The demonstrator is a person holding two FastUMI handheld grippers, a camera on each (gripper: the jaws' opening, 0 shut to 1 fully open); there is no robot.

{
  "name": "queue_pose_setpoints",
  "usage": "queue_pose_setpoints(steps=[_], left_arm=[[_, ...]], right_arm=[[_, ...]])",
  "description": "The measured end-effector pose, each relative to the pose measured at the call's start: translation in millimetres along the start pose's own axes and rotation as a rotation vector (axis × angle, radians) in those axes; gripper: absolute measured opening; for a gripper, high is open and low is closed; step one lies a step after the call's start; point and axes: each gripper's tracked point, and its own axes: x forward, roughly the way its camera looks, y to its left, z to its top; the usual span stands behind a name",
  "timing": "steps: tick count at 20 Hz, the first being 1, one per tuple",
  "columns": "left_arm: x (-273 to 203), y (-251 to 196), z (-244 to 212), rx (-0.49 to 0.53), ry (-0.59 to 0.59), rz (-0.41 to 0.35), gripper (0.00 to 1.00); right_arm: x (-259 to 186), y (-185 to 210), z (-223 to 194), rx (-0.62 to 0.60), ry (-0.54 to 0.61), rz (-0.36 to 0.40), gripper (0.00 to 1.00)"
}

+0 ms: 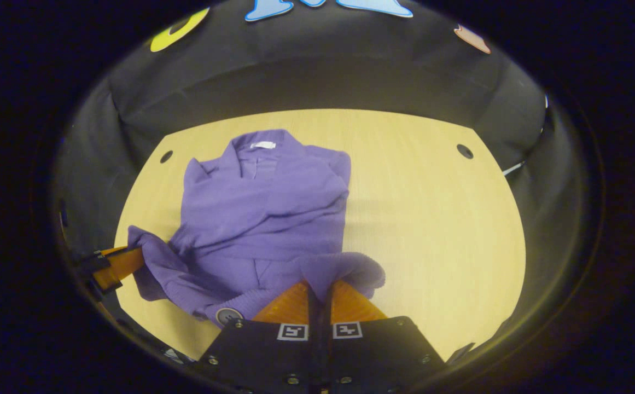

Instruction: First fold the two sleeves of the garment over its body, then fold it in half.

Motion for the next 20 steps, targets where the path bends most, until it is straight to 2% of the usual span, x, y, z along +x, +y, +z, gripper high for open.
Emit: queue_pose_setpoints(steps=[10,20], left_arm=[[43.2,9.7,98.5,-0.015,-0.088,0.016,0.07],[83.2,8.3,167.2,0.009,-0.146,0.008,0.07]], right_arm=[[26.8,-3.0,106.3,0.047,-0.097,0.014,0.02],[58.1,-2.6,176.1,0.078,-0.156,0.018,0.02]])
